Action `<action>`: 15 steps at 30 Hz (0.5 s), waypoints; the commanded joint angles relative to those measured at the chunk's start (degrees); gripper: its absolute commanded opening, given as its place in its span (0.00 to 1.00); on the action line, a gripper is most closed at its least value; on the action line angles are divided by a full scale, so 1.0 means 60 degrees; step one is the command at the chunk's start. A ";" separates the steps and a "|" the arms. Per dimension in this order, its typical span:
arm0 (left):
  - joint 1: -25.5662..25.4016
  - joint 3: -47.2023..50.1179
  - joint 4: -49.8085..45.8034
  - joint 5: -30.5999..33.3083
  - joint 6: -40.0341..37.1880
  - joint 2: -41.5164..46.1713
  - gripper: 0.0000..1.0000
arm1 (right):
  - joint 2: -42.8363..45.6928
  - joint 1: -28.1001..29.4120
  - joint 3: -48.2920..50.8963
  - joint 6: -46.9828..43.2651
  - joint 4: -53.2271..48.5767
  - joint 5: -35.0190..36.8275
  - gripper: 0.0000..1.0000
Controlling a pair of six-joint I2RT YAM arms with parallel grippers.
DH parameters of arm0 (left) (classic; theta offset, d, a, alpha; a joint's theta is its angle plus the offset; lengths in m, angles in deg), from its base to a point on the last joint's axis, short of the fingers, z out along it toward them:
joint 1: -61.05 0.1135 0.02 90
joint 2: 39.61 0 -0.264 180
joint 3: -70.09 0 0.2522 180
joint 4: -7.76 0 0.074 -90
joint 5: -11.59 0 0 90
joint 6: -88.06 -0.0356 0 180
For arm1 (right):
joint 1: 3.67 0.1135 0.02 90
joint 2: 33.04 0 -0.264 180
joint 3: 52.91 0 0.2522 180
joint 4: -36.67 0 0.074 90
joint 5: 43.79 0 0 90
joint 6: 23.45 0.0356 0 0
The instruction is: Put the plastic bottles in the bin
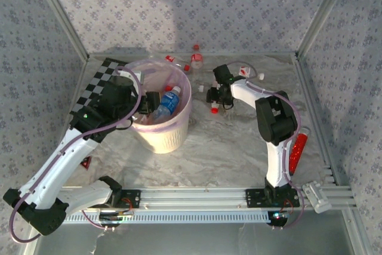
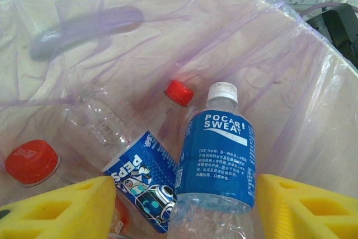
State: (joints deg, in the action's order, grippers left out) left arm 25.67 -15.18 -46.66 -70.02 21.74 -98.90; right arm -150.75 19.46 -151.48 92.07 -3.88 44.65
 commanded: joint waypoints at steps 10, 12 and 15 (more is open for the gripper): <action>0.0123 -0.0651 0.0829 -0.0646 0.0157 -0.0143 0.72 | 0.2350 0.0004 0.1202 -0.0821 -0.0801 0.0216 0.30; 0.0132 -0.0893 0.1070 -0.0990 0.0204 -0.0314 0.72 | 0.3117 -0.0092 0.1662 -0.1152 -0.0824 -0.0231 0.30; 0.0144 -0.1359 0.1557 -0.1881 0.0359 -0.0710 0.77 | 0.4529 -0.0329 0.2605 -0.1696 -0.0427 -0.1440 0.30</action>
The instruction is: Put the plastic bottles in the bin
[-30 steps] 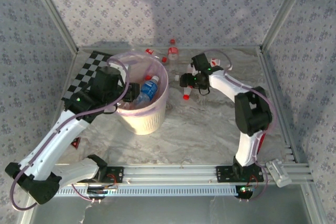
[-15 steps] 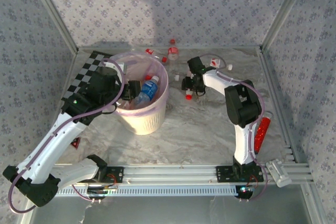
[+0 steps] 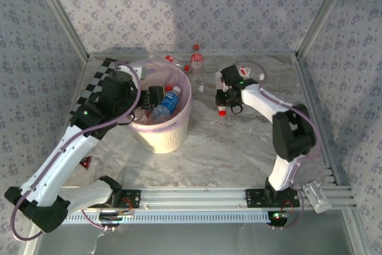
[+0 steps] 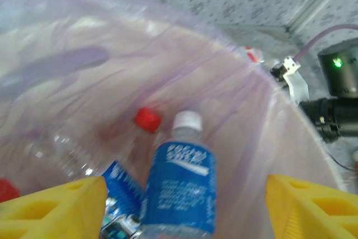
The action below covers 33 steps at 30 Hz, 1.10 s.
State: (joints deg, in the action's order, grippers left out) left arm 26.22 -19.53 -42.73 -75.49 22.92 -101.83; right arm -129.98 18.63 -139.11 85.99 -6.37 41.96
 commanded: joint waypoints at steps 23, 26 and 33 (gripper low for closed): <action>-0.1339 -0.4158 0.1569 -0.3702 0.0019 -0.3997 1.00 | 0.6390 0.0322 0.2409 -0.0863 0.2995 -0.4844 0.26; -0.1422 -0.4282 0.1714 -0.3830 0.0210 -0.4386 0.98 | 0.6387 0.0463 0.2349 -0.0855 0.3119 -0.4705 0.26; -0.1592 -0.4601 0.1629 -0.3870 0.0234 -0.4995 0.82 | 0.6431 0.0617 0.2370 -0.0693 0.3548 -0.4565 0.26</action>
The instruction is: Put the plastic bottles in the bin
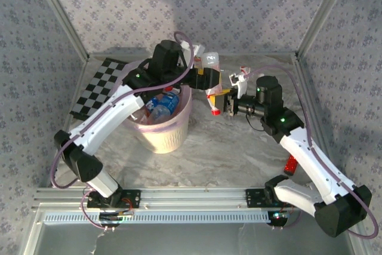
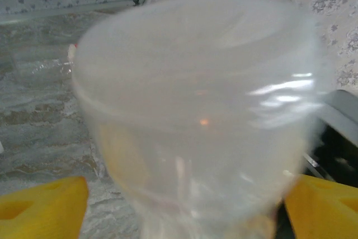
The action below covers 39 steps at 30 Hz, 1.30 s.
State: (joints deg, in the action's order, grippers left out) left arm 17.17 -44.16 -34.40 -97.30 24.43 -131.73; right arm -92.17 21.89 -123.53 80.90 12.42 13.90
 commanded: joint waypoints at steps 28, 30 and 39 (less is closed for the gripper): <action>0.1215 0.0667 0.0251 0.2908 -0.2735 0.3355 0.19 | 0.0379 -0.1140 0.0143 0.0107 -0.1149 0.0971 0.95; 0.1240 0.1751 0.0970 0.3539 -0.3093 0.3889 0.12 | 0.0349 -0.1206 0.0205 0.0099 -0.1129 0.0948 0.95; 0.1250 0.5351 0.4057 0.4034 -0.4598 0.4491 0.00 | 0.0217 -0.1334 0.0341 0.0146 -0.1043 0.0852 0.95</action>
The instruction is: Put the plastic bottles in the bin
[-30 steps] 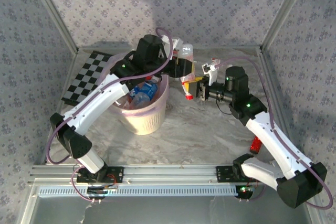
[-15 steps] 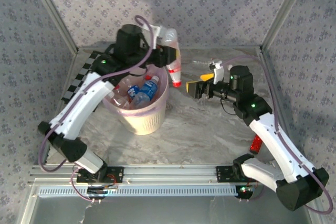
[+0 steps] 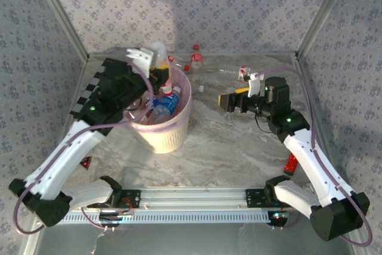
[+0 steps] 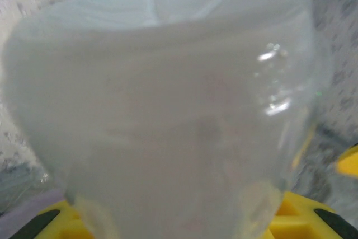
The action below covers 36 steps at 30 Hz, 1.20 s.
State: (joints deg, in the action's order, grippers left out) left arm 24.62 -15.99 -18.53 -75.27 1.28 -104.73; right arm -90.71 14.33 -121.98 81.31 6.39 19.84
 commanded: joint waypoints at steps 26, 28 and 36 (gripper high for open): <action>0.0989 0.1242 0.2470 0.0489 -0.0836 -0.1363 0.05 | -0.0716 -0.0027 -0.0069 0.0154 0.0185 -0.0366 0.95; 0.0989 0.1678 0.2632 0.0499 -0.0656 -0.1346 0.06 | -0.0701 -0.0030 -0.0062 0.0119 0.0163 -0.0344 0.95; 0.0988 0.2858 0.2566 0.0432 -0.0416 -0.1025 0.27 | -0.0670 -0.0073 -0.0066 0.0037 0.0050 -0.0332 0.95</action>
State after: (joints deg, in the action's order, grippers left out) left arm 30.70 -0.56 0.26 -71.49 -2.30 -111.09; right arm -94.92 13.87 -121.98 81.95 6.78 18.36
